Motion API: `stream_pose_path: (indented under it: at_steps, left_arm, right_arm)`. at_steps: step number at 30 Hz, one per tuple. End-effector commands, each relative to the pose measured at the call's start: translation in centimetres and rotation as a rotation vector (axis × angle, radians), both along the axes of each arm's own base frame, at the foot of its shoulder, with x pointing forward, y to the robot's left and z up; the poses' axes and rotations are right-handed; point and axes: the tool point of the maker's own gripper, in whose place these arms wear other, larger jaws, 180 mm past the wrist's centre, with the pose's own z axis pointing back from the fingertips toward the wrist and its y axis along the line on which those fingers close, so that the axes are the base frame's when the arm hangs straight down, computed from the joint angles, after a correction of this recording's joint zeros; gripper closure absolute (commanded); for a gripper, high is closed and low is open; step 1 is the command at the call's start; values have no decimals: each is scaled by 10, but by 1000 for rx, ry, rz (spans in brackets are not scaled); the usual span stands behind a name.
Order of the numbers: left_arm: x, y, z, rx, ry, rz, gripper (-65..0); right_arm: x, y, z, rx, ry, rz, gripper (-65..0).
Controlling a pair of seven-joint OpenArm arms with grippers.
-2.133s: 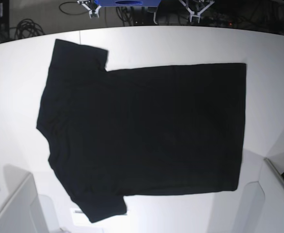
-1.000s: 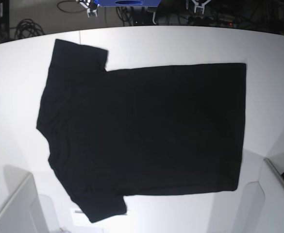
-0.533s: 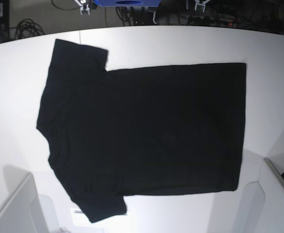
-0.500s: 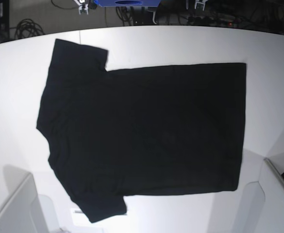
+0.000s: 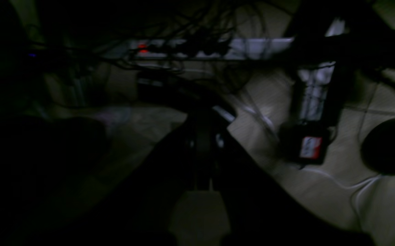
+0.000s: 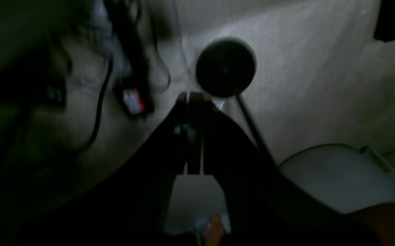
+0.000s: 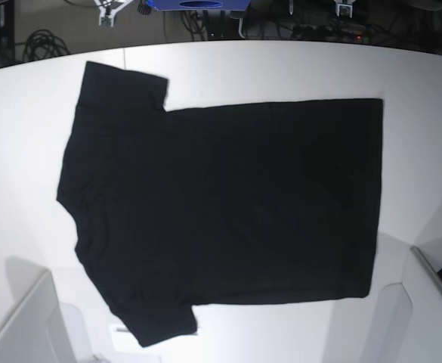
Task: Fold the T-shirt properly
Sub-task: 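Move both grippers to the shirt's shoulder corners and grasp them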
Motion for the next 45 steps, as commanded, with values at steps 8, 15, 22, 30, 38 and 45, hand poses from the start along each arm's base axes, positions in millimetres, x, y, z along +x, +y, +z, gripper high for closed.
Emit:
stream_pose_path:
  at_steps: [8, 15, 22, 30, 38, 45]
  left_arm:
    - [-4, -8, 20, 7, -63, -199, 0]
    - [-5, -14, 30, -6, -117, -201, 0]
    - [-2, -25, 63, -49, -206, -143, 0]
    - [18, -14, 135, -104, -353, -58, 0]
    - [57, 16, 182, -52, -501, 24, 0]
    - [85, 29, 206, -64, -613, 124, -229]
  right_arm:
    - [-7, -46, 44, -111, -46, -36, 0]
    - [13, -59, 90, -160, -153, -83, 0]
    - [57, -88, 158, -121, -388, -223, 0]
    - [115, -91, 216, 29, -561, -157, 0]
    - [172, -65, 233, 125, -628, 77, -390]
    - [206, -57, 236, 162, -656, 133, -402]
